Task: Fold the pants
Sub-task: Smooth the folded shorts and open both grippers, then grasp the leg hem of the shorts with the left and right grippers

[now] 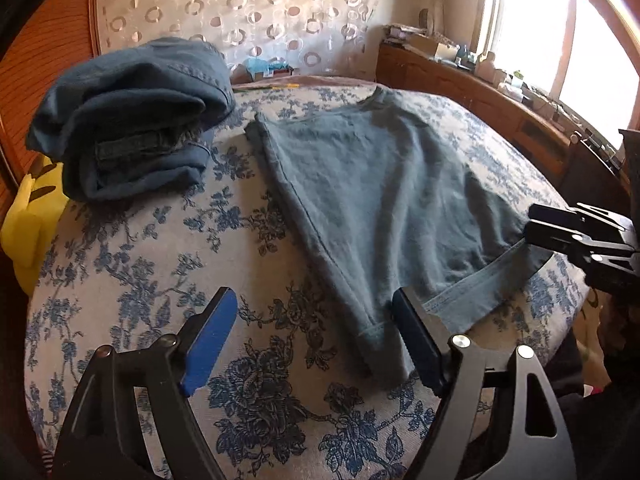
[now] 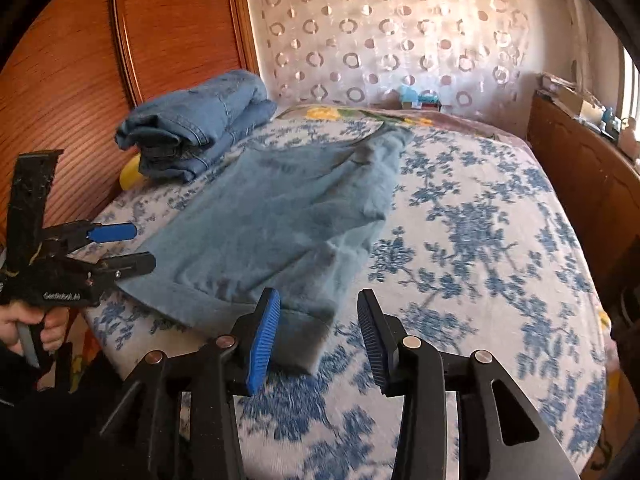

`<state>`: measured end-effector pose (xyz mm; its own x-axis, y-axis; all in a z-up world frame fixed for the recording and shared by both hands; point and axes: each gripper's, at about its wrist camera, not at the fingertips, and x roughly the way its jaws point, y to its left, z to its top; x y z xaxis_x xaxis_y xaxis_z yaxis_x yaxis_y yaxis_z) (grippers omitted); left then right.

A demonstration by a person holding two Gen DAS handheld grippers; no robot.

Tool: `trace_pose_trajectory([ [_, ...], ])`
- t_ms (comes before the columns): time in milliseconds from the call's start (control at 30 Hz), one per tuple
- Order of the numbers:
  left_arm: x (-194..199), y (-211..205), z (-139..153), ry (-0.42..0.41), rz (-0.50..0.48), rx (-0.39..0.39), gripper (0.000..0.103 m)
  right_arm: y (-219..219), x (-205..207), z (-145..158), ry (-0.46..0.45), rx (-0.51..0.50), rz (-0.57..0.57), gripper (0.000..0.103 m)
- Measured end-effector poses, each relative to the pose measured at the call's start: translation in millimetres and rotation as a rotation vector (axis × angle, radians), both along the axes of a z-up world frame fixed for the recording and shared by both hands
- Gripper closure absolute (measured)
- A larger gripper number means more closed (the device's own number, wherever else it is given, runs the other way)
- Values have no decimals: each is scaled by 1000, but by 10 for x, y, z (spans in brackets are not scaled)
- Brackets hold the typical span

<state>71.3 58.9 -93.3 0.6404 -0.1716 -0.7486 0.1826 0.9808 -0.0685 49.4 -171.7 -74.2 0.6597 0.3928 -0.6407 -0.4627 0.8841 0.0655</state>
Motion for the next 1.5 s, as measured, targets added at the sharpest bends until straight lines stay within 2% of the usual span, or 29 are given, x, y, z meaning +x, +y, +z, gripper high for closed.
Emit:
trace_pose_trajectory([
  [200,26,23,-75,5,6,-29,22,117,118,-145,24,-32,-2,61],
  [333,11,-10,-91,-22,11,-14,20,79,151,-179,29,-12,-29,50],
  [467,-10,-7,-113,-53,16,-15,17,49,139,-211,6,-23,-90,29],
  [867,-109,15,-110,-75,26,-27,17,42,58,-218,2,-2,-107,29],
  [900,-127,37,-103,-73,21,-41,17,37,51,-207,10,1,-102,30],
  [933,-134,52,-99,-70,18,-54,17,30,48,-195,20,14,-88,38],
  [967,-152,73,-92,-68,14,-69,22,25,45,-182,30,27,-70,47],
  [1000,-180,95,-82,-68,7,-86,29,22,37,-173,37,32,-57,49],
  [1067,-234,130,-72,-60,-7,-117,37,27,14,-162,45,31,-34,60],
  [1133,-274,142,-72,-56,-14,-128,43,26,-14,-154,55,31,-11,66],
  [1200,-317,137,-74,-54,-21,-131,49,17,-34,-149,63,29,2,68],
  [1500,-362,23,-72,-58,-55,-136,64,-13,-51,-154,86,16,34,68],
])
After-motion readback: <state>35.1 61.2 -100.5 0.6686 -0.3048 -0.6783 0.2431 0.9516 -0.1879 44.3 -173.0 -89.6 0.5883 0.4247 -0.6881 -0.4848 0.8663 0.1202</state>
